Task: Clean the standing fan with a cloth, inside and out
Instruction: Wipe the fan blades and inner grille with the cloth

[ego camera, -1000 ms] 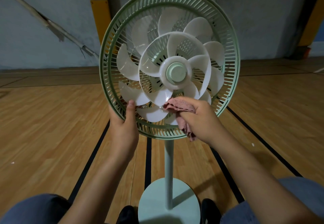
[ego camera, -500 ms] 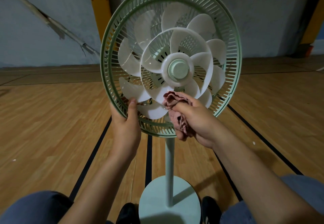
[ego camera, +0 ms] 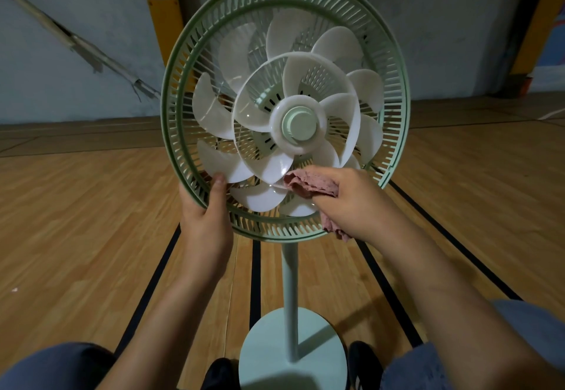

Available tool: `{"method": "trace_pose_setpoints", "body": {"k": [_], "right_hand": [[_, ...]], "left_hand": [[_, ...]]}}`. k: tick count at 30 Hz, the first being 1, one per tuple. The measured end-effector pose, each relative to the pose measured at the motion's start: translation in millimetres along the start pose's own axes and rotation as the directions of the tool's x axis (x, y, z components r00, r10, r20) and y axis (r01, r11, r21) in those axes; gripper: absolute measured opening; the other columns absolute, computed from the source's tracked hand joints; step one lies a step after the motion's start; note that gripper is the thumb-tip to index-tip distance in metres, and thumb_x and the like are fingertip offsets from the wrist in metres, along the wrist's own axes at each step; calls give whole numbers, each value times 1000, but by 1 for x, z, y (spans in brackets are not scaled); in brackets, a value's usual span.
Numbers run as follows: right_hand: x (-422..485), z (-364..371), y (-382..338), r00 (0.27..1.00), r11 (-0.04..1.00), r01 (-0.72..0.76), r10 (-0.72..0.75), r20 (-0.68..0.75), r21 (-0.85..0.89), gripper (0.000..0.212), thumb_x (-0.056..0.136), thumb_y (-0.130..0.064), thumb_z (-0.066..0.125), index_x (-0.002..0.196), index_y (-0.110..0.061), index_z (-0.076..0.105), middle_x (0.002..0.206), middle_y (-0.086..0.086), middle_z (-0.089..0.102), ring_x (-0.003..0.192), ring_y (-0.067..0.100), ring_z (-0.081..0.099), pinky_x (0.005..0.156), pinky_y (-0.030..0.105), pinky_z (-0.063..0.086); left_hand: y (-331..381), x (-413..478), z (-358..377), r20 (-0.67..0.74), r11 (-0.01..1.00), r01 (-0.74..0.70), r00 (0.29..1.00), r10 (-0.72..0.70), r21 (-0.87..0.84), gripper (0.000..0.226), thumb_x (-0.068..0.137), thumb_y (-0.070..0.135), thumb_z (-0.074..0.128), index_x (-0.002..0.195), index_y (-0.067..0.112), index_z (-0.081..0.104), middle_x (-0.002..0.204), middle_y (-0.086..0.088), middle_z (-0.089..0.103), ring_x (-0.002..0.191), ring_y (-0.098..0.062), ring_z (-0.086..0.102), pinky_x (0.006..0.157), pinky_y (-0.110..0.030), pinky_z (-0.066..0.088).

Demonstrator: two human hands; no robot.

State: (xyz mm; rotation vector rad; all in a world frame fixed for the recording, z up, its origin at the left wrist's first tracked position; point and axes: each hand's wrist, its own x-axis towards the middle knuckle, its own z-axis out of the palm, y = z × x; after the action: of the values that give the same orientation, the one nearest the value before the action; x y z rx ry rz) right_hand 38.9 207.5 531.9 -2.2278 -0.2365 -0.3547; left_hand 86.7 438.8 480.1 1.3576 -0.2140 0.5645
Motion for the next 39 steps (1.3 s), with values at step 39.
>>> {"method": "trace_pose_setpoints", "body": {"k": [39], "right_hand": [[5,19,9,996,866,30,14,-83,499,34,98,-11,61,118,-33,80,67,14,72,44,26,63,45,28,50]], "left_hand": [[1,-5,2,-12,1000,-2,1000,2,2,57,100,50,58,153,31,49,133,18,71,118,-2,70,92,-26,60]]}}
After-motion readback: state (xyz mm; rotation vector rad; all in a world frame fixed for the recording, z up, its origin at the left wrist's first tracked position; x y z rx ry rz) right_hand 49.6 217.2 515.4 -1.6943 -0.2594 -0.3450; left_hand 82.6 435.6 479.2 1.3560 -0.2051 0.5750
